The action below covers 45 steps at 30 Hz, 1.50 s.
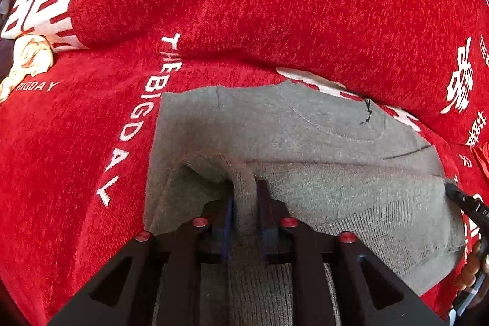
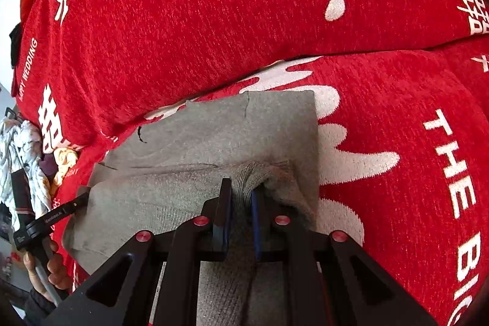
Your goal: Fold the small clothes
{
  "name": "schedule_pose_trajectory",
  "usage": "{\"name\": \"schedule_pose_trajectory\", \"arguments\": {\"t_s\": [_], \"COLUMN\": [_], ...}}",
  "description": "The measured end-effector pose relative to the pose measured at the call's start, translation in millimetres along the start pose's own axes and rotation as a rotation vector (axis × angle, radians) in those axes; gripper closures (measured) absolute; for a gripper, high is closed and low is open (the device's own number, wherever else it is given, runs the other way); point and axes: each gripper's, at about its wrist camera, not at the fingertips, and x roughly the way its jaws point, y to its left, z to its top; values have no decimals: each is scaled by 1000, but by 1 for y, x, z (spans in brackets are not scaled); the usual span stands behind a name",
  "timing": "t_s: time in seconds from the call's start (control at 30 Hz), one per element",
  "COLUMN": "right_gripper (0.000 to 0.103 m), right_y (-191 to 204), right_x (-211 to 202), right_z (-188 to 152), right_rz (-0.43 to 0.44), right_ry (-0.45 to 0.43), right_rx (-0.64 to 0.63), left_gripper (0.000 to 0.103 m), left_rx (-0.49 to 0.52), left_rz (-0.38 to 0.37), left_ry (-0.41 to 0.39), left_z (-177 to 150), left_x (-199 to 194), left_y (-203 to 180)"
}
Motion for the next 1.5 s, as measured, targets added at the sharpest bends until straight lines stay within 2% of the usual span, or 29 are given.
{"name": "schedule_pose_trajectory", "arguments": {"t_s": [0.03,0.07,0.1,0.13,0.2,0.27,0.43,0.6,0.73,0.8,0.87,0.93,0.97,1.0,1.07,1.3,1.5], "right_gripper": [86,84,80,76,48,41,41,41,41,41,42,52,66,79,91,94,95], "right_y": [1,1,1,2,5,10,11,7,11,14,15,16,16,17,17,23,28], "right_x": [-1,-3,-5,-9,-19,-33,-56,-55,-53,-50,-46,-42,-37,-33,-29,-39,-61], "right_z": [1,1,2,2,-1,-8,-32,-50,-59,-59,-57,-55,-54,-53,-52,-51,-40], "right_rz": [8,20,31,44,57,38,44,55,70,70,76,94,107,109,104,106,145], "right_ry": [4,2,0,-4,-22,-57,-73,-50,-30,-25,-22,-12,2,18,22,-16,-72], "right_rx": [0,6,10,11,-1,-19,-26,-11,-20,-30,-29,-25,-23,-22,-24,-57,-54], "left_gripper": [51,20,13,13,13,13,13,13,14,32,33,42,52,68,91,91,91], "left_rx": [-11,-27,-52,-71,-78,-99,-114,-23,16,5,-15,-30,-22,-11,10,8,-18], "left_rz": [-22,-41,-45,-40,-57,-76,-119,-104,-95,-105,-114,-119,-112,-112,-138,-145,-164], "left_ry": [6,4,-27,-65,-78,-86,-70,-62,-21,13,37,34,29,24,27,-6,-54], "left_z": [1,1,0,-1,-4,-10,-41,-58,-59,-56,-54,-52,-52,-51,-51,-48,-36], "left_x": [-1,-4,-12,-20,-34,-46,-65,-68,-53,-43,-35,-34,-35,-37,-41,-53,-71], "left_y": [2,4,8,11,17,24,31,2,-14,-14,-12,-10,-10,-11,-11,-8,-3]}}
